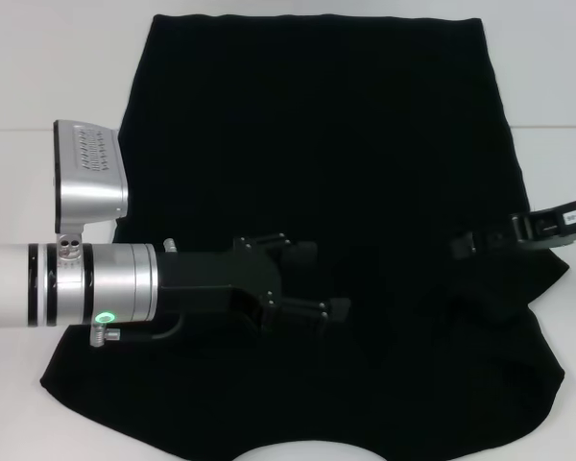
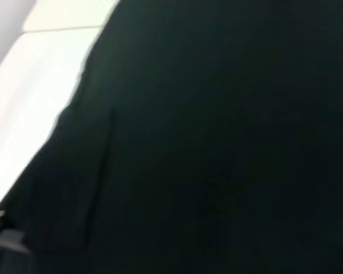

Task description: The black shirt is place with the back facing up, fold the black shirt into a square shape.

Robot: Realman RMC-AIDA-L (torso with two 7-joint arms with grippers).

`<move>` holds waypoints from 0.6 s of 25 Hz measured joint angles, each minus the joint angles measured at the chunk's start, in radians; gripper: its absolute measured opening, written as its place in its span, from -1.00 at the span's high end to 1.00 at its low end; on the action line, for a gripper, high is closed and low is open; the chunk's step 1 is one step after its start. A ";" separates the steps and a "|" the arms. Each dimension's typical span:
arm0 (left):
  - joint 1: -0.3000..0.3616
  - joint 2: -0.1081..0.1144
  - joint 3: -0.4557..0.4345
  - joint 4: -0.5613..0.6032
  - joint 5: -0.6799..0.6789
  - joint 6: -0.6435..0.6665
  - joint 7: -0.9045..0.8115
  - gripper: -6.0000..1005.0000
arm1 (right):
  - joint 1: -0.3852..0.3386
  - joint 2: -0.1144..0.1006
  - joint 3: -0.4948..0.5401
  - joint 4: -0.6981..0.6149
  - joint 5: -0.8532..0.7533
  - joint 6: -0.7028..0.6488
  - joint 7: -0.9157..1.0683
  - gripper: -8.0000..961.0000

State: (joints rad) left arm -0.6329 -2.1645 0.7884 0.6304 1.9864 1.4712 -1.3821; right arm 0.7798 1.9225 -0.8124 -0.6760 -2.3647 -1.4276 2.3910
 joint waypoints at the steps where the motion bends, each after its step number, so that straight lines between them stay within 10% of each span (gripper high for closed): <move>1: 0.000 0.000 0.000 0.000 0.000 0.000 0.000 -0.91 | -0.007 -0.007 0.000 0.000 -0.001 0.004 0.012 -0.02; 15: 0.002 0.000 0.000 -0.001 0.000 0.000 0.006 -0.91 | -0.097 -0.071 0.055 0.036 -0.036 -0.013 0.140 -0.96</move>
State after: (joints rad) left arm -0.6306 -2.1646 0.7884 0.6296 1.9864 1.4710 -1.3758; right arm 0.6824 1.8511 -0.7574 -0.6396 -2.4004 -1.4409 2.5312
